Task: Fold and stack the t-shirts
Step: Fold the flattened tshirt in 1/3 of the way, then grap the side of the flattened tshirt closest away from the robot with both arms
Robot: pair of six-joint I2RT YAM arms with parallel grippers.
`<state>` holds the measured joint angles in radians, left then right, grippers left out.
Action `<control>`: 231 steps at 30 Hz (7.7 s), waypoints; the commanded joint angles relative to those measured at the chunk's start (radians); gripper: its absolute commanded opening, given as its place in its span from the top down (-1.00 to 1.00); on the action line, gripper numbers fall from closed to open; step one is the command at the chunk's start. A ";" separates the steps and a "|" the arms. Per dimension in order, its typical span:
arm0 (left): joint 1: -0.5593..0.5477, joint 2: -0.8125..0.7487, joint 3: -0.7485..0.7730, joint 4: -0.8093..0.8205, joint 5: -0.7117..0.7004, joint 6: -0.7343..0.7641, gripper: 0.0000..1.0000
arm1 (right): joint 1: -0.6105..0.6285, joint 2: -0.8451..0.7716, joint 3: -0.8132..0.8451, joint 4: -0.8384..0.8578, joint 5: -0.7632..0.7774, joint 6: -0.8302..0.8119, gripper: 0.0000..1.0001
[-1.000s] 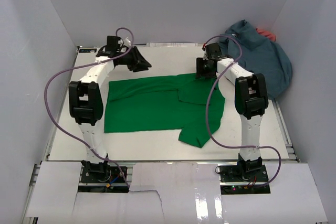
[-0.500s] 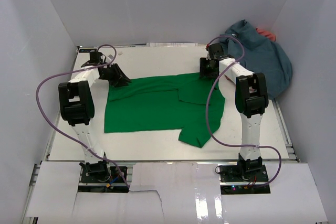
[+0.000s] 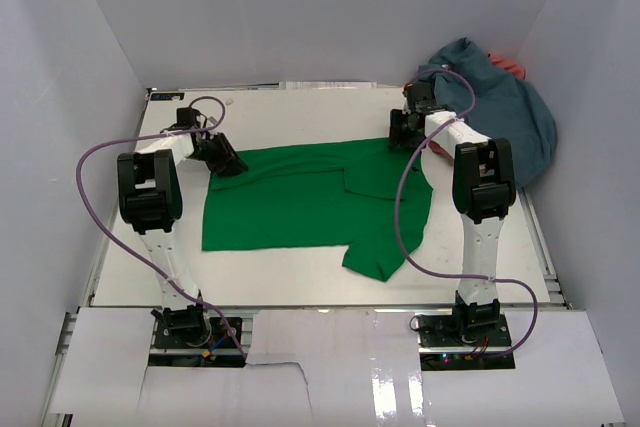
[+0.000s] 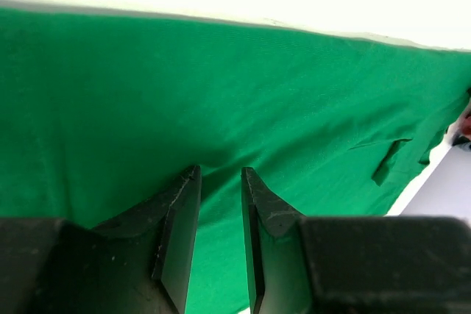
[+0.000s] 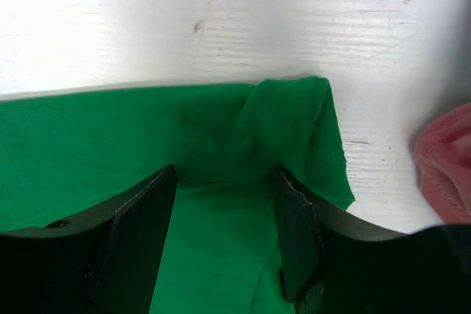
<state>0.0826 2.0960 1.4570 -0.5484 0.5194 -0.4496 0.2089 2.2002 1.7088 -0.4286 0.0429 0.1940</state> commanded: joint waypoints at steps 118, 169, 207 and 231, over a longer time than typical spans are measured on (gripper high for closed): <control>0.399 -0.705 -0.701 0.104 0.034 -0.135 -0.13 | 0.698 -0.415 -0.466 -0.311 0.526 0.117 -0.08; 0.407 -0.692 -0.707 0.111 0.054 -0.118 -0.12 | 0.776 -0.255 -0.385 -0.380 0.612 0.154 0.39; 0.407 -0.639 -0.710 0.134 0.036 -0.133 -0.16 | 0.773 -0.428 -0.399 -0.446 0.644 0.255 0.85; 0.407 -0.498 -0.672 0.234 -0.144 -0.233 -0.04 | 0.776 -0.517 -0.411 -0.424 0.631 0.257 0.85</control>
<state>0.4828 1.5841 0.7757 -0.3298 0.4107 -0.6781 0.9779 1.7218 1.2972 -0.8585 0.6647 0.4316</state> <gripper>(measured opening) 0.520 0.079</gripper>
